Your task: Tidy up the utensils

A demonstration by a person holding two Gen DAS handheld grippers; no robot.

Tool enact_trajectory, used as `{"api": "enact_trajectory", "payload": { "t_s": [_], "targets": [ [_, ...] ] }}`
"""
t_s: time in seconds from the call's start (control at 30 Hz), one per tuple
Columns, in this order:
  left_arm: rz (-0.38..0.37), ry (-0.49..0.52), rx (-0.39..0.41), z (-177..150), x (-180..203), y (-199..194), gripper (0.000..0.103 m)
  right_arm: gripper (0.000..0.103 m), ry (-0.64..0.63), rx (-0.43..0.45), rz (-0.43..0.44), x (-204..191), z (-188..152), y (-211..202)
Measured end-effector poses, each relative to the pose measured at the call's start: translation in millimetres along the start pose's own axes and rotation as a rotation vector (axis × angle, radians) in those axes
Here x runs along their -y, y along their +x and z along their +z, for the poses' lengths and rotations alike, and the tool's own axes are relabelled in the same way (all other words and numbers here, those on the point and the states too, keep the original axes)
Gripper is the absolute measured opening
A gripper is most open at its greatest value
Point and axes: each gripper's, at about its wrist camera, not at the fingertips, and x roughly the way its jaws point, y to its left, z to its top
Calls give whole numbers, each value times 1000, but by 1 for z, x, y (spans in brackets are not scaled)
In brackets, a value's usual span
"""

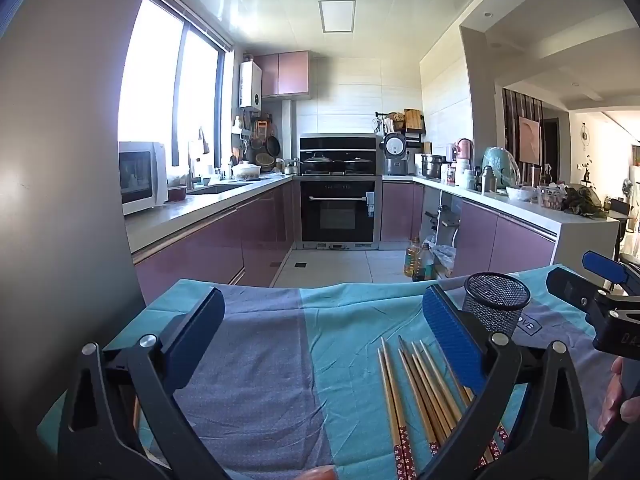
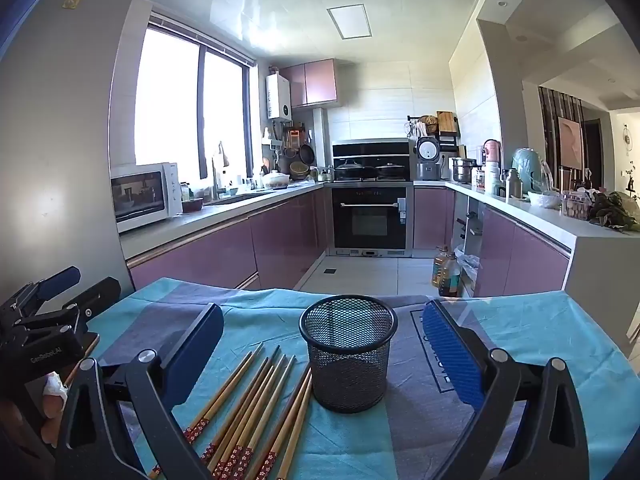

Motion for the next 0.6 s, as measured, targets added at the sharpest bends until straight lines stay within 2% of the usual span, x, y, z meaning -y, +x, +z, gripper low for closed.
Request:
{"api": "enact_trajectory", "payload": {
  "t_s": [0.27, 0.33, 0.6],
  "targets": [
    [-1, 16, 16, 10, 6, -2, 98, 96, 7, 0, -9, 6, 4, -8],
    [-12, 13, 38, -1, 3, -3, 98, 96, 2, 1, -20, 1, 4, -4],
    [-19, 15, 53, -3, 3, -4, 98, 96, 2, 11, -27, 4, 3, -6]
  ]
}}
